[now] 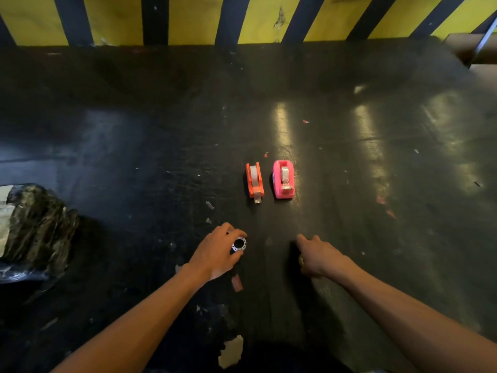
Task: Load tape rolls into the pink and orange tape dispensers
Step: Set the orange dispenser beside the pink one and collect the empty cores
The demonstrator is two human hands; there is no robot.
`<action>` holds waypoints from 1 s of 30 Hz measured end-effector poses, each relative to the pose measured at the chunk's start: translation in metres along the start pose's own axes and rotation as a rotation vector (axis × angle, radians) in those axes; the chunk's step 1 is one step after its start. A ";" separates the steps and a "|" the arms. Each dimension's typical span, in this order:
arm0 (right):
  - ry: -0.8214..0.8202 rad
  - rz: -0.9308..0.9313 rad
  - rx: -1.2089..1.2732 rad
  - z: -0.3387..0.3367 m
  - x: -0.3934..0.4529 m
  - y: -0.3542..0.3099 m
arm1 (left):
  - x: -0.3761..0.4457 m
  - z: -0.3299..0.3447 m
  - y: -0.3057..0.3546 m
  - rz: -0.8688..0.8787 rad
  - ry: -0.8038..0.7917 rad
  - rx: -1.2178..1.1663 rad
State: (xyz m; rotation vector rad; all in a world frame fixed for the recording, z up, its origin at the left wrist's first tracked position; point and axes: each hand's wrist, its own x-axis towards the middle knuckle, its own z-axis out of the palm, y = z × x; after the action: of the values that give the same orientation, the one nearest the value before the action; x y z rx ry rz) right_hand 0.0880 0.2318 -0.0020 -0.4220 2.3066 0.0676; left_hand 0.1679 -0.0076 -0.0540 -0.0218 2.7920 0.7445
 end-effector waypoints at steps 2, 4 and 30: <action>0.014 -0.048 0.049 -0.008 0.007 -0.015 | 0.004 -0.007 -0.007 -0.051 0.044 -0.044; 0.032 -0.109 0.111 -0.017 0.017 -0.033 | 0.009 -0.014 -0.016 -0.112 0.106 -0.076; 0.341 -0.312 0.200 -0.085 0.143 -0.150 | 0.088 -0.081 -0.076 -0.416 0.205 -0.211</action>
State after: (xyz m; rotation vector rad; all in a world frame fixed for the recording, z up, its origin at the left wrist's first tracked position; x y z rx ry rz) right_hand -0.0149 0.0350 -0.0325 -0.7294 2.5145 -0.4144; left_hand 0.0699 -0.1087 -0.0445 -0.7300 2.7346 0.9611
